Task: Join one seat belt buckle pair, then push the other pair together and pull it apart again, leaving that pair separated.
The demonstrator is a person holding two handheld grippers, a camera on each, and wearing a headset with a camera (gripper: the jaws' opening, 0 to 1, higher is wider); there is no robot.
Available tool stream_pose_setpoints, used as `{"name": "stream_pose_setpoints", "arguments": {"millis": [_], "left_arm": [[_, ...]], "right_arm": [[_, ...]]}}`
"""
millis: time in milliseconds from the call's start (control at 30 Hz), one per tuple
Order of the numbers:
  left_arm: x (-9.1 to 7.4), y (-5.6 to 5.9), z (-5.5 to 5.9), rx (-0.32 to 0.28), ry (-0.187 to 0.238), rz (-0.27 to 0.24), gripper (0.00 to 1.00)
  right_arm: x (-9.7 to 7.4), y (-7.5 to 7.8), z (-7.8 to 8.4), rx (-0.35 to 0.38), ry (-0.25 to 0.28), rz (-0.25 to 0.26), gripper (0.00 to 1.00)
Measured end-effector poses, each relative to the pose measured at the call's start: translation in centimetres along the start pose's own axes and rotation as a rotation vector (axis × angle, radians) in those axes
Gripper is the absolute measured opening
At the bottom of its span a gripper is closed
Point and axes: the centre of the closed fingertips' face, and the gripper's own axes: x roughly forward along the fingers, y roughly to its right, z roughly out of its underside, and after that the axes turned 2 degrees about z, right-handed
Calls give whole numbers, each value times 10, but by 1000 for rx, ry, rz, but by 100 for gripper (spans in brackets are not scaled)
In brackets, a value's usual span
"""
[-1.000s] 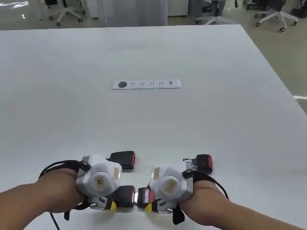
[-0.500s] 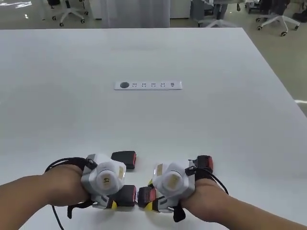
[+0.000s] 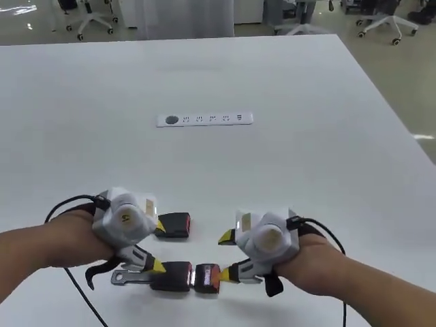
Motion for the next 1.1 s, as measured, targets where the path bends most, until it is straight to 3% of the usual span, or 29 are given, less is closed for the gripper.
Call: {"name": "stream_pose_setpoints", "arguments": {"millis": [100, 200, 367, 567, 700, 867, 1100], "left_arm": [[1, -18, 4, 20, -29, -31, 50], [2, -30, 0, 16, -27, -41, 53], [12, -45, -5, 9, -33, -37, 53], [23, -58, -5, 4, -50, -24, 55], [29, -61, 1, 5, -64, -14, 56], [31, -54, 11, 3, -107, 18, 56], [35, -54, 11, 33, -111, 30, 43]], "right_arm": [[-10, 13, 14, 14, -19, 24, 37], [-23, 31, 31, 21, -39, 52, 36], [-46, 63, 67, 56, -93, 103, 37], [-64, 88, 103, 80, -148, 142, 38], [-62, 88, 113, 78, -168, 120, 40], [-49, 84, 125, 61, -196, 92, 40], [-44, 85, 128, 68, -185, 77, 34]]}}
